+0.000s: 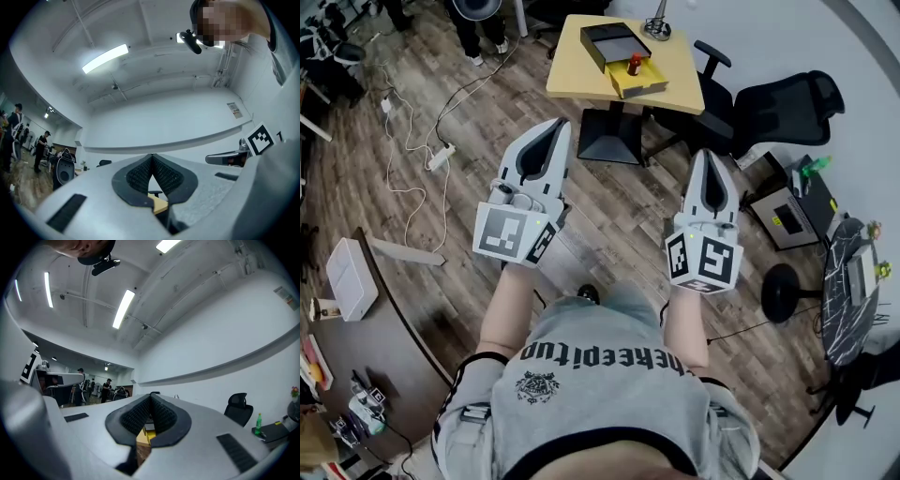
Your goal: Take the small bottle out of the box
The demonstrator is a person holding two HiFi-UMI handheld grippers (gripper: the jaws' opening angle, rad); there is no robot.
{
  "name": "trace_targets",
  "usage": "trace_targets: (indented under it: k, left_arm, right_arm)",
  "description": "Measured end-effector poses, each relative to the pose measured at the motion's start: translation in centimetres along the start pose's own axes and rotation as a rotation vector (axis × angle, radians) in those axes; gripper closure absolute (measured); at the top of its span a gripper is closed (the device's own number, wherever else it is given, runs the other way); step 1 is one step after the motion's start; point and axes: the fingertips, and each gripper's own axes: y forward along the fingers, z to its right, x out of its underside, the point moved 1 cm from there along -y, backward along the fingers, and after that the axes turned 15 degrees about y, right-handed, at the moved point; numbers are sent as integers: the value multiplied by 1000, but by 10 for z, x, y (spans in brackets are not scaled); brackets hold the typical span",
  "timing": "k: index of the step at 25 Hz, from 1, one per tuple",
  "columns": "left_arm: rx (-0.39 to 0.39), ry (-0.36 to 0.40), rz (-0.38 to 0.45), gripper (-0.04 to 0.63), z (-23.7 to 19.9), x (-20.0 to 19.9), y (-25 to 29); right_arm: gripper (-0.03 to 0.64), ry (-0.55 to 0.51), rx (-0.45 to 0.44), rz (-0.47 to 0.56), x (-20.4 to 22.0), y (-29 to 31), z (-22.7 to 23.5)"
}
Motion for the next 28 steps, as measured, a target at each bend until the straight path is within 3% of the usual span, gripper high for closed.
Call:
trace_targets:
  k: [10, 28]
  left_arm:
    - [-9, -7, -6, 592, -18, 26, 33]
    - [-51, 25, -11, 592, -65, 74, 183]
  right_arm:
    - [615, -4, 3, -16, 12, 42, 12]
    - [615, -7, -59, 12, 9, 211, 69]
